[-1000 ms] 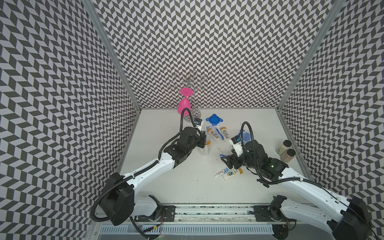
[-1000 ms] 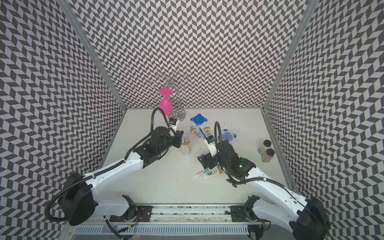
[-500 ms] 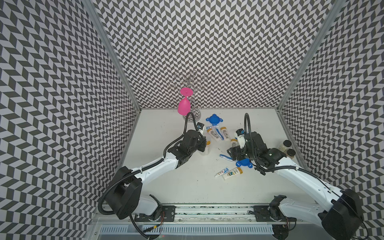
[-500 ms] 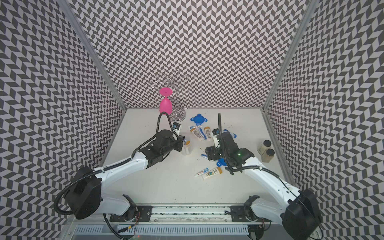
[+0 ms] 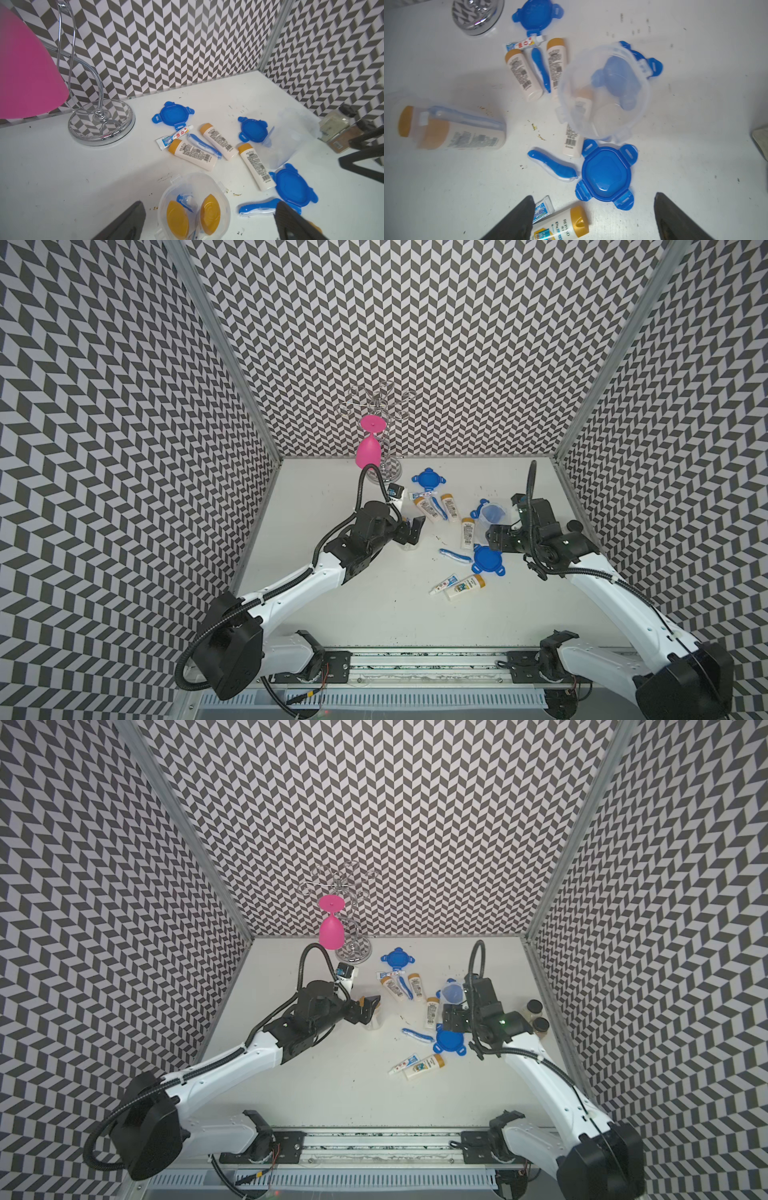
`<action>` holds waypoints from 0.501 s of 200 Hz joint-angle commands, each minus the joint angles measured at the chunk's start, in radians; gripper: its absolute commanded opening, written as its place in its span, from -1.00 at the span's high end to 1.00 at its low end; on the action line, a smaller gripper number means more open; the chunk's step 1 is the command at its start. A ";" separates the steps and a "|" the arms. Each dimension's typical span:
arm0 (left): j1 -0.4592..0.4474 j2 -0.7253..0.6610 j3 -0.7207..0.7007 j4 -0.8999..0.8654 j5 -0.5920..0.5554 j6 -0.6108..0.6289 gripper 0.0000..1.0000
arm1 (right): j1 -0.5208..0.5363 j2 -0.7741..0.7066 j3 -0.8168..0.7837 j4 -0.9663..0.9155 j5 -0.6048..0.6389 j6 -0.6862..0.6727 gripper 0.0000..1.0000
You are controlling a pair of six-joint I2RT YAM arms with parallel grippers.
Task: Pack away toiletry kits
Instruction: Place the toiletry item into the container, then move the lid to the center of the board.
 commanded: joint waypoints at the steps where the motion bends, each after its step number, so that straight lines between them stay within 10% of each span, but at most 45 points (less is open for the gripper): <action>1: -0.003 -0.062 -0.012 -0.026 0.067 -0.043 -0.99 | -0.049 -0.016 -0.043 0.007 -0.043 0.050 -0.77; 100: 0.021 -0.212 -0.072 0.027 0.204 -0.169 -0.99 | -0.075 0.174 -0.196 0.302 -0.180 0.225 -0.75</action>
